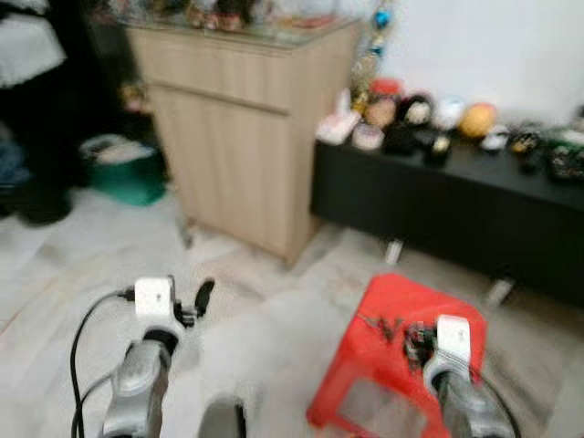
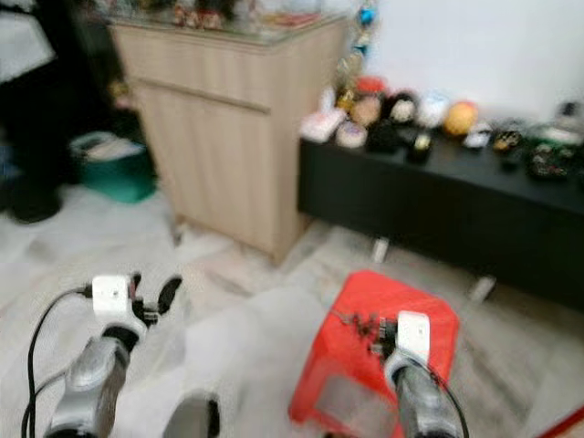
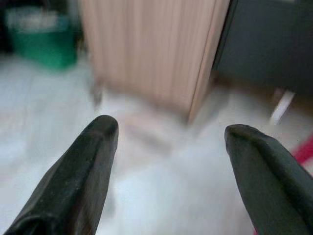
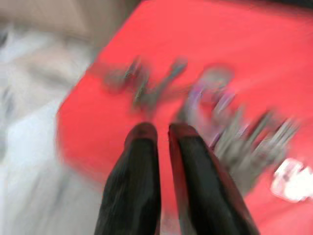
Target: Hang keys on a hook
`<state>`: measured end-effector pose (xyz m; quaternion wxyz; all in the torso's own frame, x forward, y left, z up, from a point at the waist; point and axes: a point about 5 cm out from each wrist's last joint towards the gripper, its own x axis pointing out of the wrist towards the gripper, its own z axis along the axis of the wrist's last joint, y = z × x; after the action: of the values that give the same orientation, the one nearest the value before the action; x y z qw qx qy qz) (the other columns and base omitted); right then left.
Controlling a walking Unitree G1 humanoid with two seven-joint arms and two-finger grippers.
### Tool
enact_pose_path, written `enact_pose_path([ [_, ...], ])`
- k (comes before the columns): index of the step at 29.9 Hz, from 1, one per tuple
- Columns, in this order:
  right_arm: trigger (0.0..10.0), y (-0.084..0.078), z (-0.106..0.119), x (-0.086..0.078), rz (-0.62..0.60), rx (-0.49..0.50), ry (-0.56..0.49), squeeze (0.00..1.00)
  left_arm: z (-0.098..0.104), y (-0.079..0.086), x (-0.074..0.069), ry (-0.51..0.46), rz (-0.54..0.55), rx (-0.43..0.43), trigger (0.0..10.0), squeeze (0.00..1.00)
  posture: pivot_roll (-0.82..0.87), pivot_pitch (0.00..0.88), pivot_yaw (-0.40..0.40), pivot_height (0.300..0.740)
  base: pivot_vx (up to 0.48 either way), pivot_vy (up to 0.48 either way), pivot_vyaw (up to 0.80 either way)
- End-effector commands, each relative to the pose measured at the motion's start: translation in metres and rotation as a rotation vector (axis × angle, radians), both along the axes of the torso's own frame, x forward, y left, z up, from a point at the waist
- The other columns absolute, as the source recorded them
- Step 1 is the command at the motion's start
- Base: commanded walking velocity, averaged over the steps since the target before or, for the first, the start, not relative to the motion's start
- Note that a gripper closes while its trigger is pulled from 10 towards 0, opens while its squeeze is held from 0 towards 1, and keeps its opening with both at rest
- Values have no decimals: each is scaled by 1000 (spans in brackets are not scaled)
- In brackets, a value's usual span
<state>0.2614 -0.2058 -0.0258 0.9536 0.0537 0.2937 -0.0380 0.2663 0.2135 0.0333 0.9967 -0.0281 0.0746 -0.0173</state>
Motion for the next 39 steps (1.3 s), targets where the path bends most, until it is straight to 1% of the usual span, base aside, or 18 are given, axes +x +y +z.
enact_pose_path([
  [1,10000,2,4,6,24,0,-26,0,13,2,10,-48,-3,5,10000,0,86,0,-34,620,0,0,0],
  [5,10000,3,5,6,37,-3,-31,0,13,1,10,-48,-6,5,10000,0,88,0,-35,620,0,0,0],
  [8,10000,4,5,7,41,-4,-37,0,13,0,10,-49,-6,3,10000,0,89,0,-36,620,247,0,438],
  [18,10000,7,8,11,31,9,-52,0,13,2,11,-47,-4,3,10000,0,87,0,-35,620,334,0,0],
  [28,10000,6,10,13,19,0,-55,0,13,3,11,-44,-12,5,10000,0,91,0,-34,620,366,0,0],
  [33,10000,3,10,14,-30,-9,-59,0,12,2,10,-44,-18,8,10000,0,101,0,-37,620,362,0,0],
  [39,10000,4,10,15,-31,-8,-58,0,10,4,6,-39,-20,6,10000,0,107,0,-39,620,0,0,0],
])
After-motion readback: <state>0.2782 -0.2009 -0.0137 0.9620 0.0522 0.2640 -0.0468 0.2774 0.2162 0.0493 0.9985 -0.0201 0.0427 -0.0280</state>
